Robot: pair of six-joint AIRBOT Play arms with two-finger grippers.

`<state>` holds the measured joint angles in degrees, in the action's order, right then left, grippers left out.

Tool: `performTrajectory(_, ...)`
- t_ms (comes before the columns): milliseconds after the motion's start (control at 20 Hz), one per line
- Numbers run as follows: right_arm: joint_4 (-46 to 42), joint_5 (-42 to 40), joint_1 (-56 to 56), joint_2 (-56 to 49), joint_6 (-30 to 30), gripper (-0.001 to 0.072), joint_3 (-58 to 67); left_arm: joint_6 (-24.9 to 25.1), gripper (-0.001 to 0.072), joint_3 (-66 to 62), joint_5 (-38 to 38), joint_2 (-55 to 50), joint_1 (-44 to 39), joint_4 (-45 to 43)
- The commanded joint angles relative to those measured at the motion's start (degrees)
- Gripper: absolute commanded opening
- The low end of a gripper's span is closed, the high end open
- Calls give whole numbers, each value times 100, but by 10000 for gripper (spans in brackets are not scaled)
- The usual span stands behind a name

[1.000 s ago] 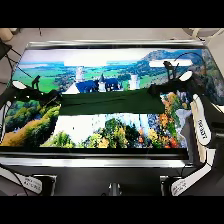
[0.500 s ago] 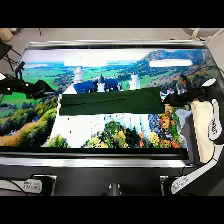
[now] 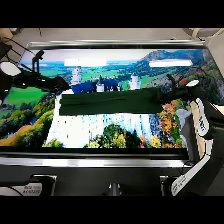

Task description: Fold the shirts.

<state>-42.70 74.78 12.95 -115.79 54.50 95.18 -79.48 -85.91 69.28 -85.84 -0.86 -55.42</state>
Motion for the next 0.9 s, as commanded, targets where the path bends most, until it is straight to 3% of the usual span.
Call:
performTrajectory(0, -55, -42, -297, 354, -166, 19, 203, 24, 23, -2, -1054, -437, -671, 197)
performTrajectory(150, -240, -103, -391, 964, -181, 18, 212, 433, 27, -4, -1464, -1064, -1261, 994)
performTrajectory(400, -841, 437, -671, 1902, 192, 17, 212, 450, 27, -44, -2247, -1991, -2079, 1915)
performTrajectory(650, -2002, 1143, -1296, 2745, 498, 17, 212, 452, 26, -426, -2238, -2741, -2540, 2562)
performTrajectory(850, -2253, 1231, -1353, 3491, 896, 17, 212, 450, 27, -603, -2238, -3062, -2769, 3171)
